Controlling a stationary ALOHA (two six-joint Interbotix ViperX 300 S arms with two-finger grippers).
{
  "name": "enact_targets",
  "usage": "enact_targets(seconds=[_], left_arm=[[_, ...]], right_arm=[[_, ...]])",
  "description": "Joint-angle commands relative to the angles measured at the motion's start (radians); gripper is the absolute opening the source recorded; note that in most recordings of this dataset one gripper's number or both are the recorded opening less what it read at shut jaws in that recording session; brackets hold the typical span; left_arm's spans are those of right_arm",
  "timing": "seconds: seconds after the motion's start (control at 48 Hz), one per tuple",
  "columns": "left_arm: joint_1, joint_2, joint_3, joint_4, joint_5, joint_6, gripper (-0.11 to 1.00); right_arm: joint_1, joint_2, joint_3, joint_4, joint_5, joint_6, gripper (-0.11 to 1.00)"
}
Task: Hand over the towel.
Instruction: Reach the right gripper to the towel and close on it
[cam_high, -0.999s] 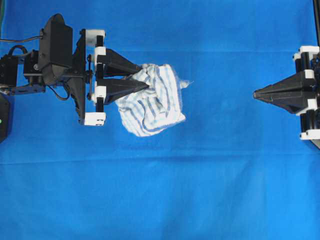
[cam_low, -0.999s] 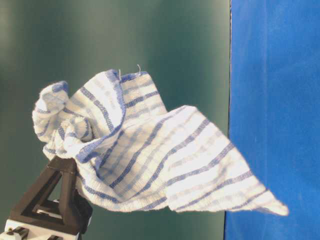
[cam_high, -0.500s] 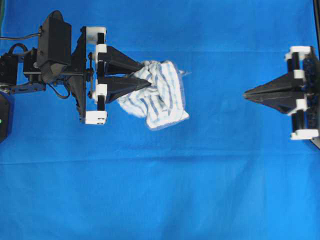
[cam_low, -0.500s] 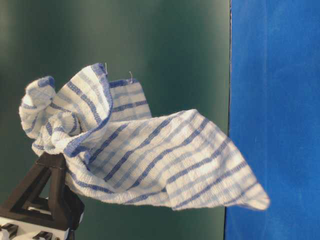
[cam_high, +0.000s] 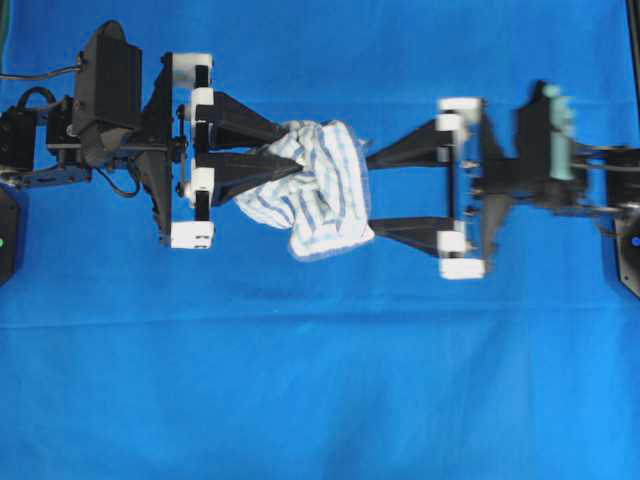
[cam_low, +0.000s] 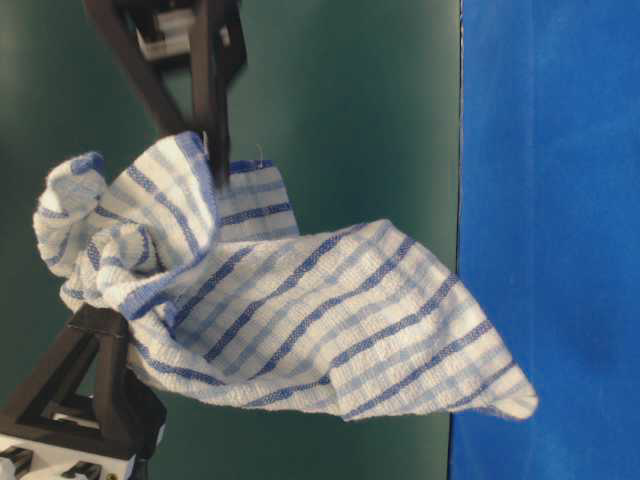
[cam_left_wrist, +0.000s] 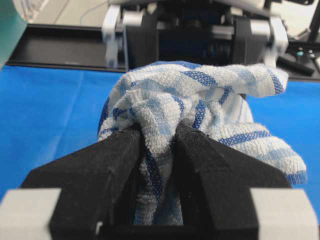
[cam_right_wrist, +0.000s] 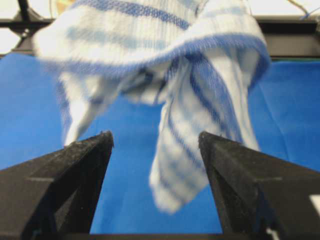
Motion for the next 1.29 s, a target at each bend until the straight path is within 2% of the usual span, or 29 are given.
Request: enact_targets(seconds=[0.0,0.167,0.375,0.708,0.791,0.958,0.999,1.27], left_arm=[[-0.003,-0.009,-0.028,0.003,-0.015,0.0,0.16],[-0.009,-0.009,-0.026,0.003,-0.017,0.0,0.16],[-0.012,-0.009,-0.026,0.003,-0.018,0.0,0.16],[-0.018,-0.012,-0.023,0.003,-0.026,-0.002,0.16],[-0.018,-0.011,-0.023,0.003,-0.026,-0.002,0.16],[-0.023,-0.009,-0.026,0.003,-0.028,-0.002,0.16],[-0.023,-0.009,-0.026,0.003,-0.026,-0.002,0.16],[-0.023,0.002,-0.034,0.002,-0.021,-0.003,0.16]], right_arm=[[-0.009,0.066,-0.089,0.008,-0.009,0.002,0.71],[-0.015,0.179,-0.212,0.006,0.009,-0.003,0.71],[-0.015,0.258,-0.31,0.005,0.058,-0.003,0.71],[-0.017,0.264,-0.322,0.008,0.057,-0.002,0.7],[-0.018,0.265,-0.322,0.008,0.057,-0.003,0.58],[-0.02,0.264,-0.324,0.005,0.063,-0.008,0.11],[-0.018,0.264,-0.322,0.005,0.063,-0.008,0.03],[-0.02,0.264,-0.322,0.005,0.064,-0.006,0.03]])
